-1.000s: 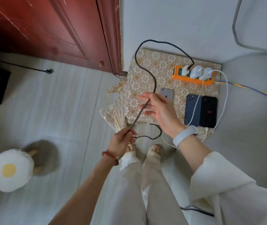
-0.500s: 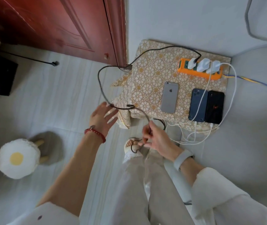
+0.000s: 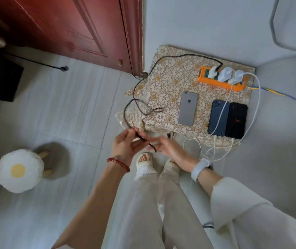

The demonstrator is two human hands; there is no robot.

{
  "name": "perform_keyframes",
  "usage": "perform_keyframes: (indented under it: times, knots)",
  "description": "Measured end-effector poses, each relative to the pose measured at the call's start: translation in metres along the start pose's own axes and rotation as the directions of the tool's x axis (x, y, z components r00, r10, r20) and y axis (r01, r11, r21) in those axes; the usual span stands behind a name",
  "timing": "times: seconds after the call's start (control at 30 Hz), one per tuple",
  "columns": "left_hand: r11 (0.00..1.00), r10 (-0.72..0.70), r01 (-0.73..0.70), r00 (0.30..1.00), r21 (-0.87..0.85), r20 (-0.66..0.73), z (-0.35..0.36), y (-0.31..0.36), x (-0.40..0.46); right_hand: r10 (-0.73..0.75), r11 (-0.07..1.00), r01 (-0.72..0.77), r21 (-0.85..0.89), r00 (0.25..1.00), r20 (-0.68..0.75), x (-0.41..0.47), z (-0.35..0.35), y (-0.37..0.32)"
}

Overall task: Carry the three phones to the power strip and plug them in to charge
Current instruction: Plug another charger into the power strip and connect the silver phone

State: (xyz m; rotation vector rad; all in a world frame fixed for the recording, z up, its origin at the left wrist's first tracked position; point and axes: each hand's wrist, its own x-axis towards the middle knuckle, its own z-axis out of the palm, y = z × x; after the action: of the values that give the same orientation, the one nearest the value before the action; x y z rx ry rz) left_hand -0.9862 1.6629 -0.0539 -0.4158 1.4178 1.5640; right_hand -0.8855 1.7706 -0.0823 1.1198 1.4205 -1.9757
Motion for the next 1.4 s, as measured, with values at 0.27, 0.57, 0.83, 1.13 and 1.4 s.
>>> perform_keyframes:
  times: [0.27, 0.57, 0.83, 1.13, 1.4]
  knots:
    - [0.930, -0.036, -0.122, 0.909, -0.347, -0.415, -0.051, 0.030, 0.019, -0.098, 0.681, 0.009, -0.732, 0.992, -0.079, -0.027, -0.041, 0.046]
    - [0.603, 0.354, 0.095, 0.858, 0.792, -0.372, -0.061, -0.005, 0.014, -0.263, 0.750, 0.192, -0.633, 0.965, -0.019, -0.031, -0.034, 0.015]
    - [-0.010, 0.352, -0.410, 0.852, 0.912, 0.387, -0.031, -0.021, -0.001, -0.409, 0.757, 0.291, -0.585, 0.909, -0.078, -0.030, -0.013, -0.017]
    - [0.281, 0.635, 0.027, 0.744, 0.959, -0.207, -0.070, -0.003, 0.018, -0.297, 0.737, 0.127, -0.664, 0.943, -0.150, -0.039, -0.063, -0.002]
    - [0.049, 0.404, -0.328, 0.870, 0.943, 0.282, -0.054, -0.013, 0.014, -0.332, 0.703, 0.193, -0.684, 0.940, -0.076, -0.042, -0.066, 0.003]
